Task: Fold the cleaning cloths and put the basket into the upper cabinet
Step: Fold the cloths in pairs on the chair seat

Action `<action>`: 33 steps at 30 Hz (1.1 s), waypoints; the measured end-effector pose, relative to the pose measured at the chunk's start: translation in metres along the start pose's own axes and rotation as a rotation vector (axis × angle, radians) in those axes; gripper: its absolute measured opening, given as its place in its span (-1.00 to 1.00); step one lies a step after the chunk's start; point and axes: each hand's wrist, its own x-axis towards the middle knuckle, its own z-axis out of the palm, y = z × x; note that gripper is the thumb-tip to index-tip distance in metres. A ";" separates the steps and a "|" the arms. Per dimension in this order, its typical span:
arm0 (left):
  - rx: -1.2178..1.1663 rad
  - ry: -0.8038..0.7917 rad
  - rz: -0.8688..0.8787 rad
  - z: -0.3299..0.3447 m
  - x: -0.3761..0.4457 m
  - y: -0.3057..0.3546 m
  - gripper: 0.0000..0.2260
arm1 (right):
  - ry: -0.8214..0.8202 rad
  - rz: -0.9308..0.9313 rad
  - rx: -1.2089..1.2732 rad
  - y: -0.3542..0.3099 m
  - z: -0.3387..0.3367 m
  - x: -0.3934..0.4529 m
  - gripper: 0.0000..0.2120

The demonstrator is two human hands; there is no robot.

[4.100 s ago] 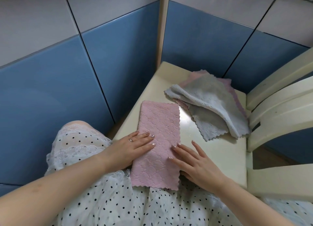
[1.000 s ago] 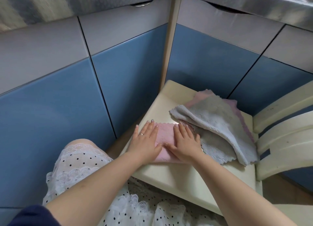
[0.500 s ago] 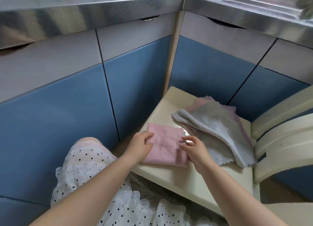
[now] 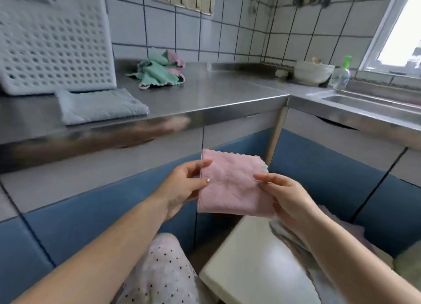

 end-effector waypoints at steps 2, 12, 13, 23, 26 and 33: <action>0.022 0.044 0.112 -0.016 -0.010 0.034 -0.65 | -0.076 -0.080 0.006 -0.035 0.023 0.001 -0.70; 0.457 0.370 0.364 -0.142 -0.042 0.161 -0.58 | -0.311 -0.285 -0.117 -0.151 0.172 0.034 -0.83; 0.422 0.386 0.344 -0.158 -0.042 0.170 -0.58 | -0.341 -0.290 -0.150 -0.159 0.191 0.040 -0.84; 0.218 0.418 0.092 -0.222 -0.023 0.188 -0.60 | -0.414 -0.225 -0.328 -0.168 0.278 0.095 -0.81; 0.209 0.397 0.023 -0.228 -0.018 0.175 -0.61 | -0.413 -0.178 -0.344 -0.155 0.282 0.110 -0.87; 0.329 0.390 -0.068 -0.229 -0.020 0.168 -0.61 | -0.392 -0.312 -0.663 -0.137 0.285 0.120 -0.84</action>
